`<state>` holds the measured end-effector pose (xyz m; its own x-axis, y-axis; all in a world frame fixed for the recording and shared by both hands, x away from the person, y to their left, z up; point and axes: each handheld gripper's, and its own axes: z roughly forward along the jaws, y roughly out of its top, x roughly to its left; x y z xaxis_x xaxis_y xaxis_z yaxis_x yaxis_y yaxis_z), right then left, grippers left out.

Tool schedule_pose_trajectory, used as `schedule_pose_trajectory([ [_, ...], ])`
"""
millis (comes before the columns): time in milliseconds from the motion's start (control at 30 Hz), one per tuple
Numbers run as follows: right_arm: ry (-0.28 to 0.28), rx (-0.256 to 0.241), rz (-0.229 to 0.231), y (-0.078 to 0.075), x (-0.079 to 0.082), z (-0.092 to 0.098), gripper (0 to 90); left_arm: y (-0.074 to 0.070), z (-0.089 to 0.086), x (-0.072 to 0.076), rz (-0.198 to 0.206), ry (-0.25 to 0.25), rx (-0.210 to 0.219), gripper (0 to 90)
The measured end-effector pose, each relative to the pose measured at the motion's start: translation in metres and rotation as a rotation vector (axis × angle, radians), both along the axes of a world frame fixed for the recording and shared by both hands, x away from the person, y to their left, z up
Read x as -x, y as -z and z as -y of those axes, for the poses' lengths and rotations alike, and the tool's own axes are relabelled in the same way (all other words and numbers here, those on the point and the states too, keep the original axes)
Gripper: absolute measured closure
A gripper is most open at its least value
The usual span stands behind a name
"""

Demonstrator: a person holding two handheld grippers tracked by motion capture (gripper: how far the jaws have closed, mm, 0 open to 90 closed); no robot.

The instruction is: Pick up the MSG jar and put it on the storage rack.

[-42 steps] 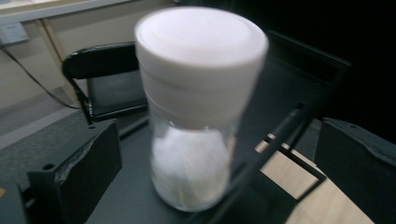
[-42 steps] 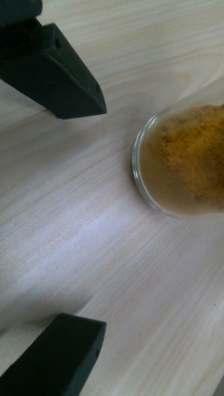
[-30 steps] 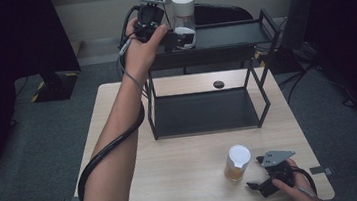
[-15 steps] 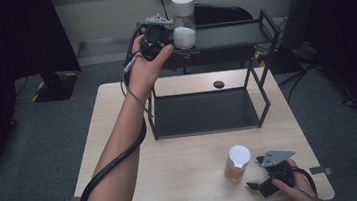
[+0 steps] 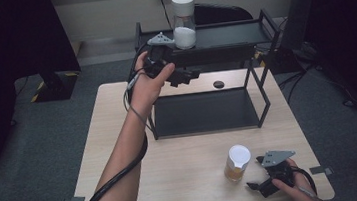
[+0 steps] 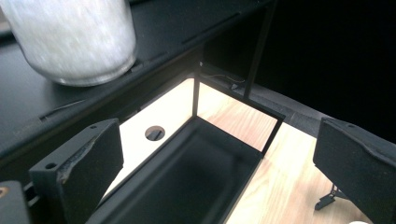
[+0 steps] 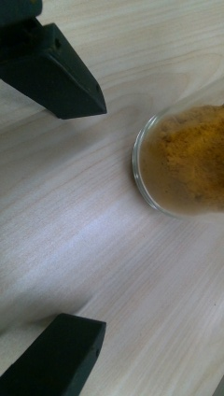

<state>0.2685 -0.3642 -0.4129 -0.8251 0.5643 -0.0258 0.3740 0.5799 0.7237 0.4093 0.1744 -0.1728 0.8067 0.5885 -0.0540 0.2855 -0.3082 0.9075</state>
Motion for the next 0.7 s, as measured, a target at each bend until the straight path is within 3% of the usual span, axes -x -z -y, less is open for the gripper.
schedule_pose_trajectory([
  [400, 0.0, -0.001, 0.001, 0.0, 0.0, 0.0, 0.0, 0.027, -0.011, 0.012, -0.002, 0.019, 0.004, 1.2],
  [700, 0.0, -0.001, 0.001, 0.0, 0.0, 0.0, 0.0, 0.053, -0.016, 0.018, -0.031, 0.03, 0.001, 1.2],
])
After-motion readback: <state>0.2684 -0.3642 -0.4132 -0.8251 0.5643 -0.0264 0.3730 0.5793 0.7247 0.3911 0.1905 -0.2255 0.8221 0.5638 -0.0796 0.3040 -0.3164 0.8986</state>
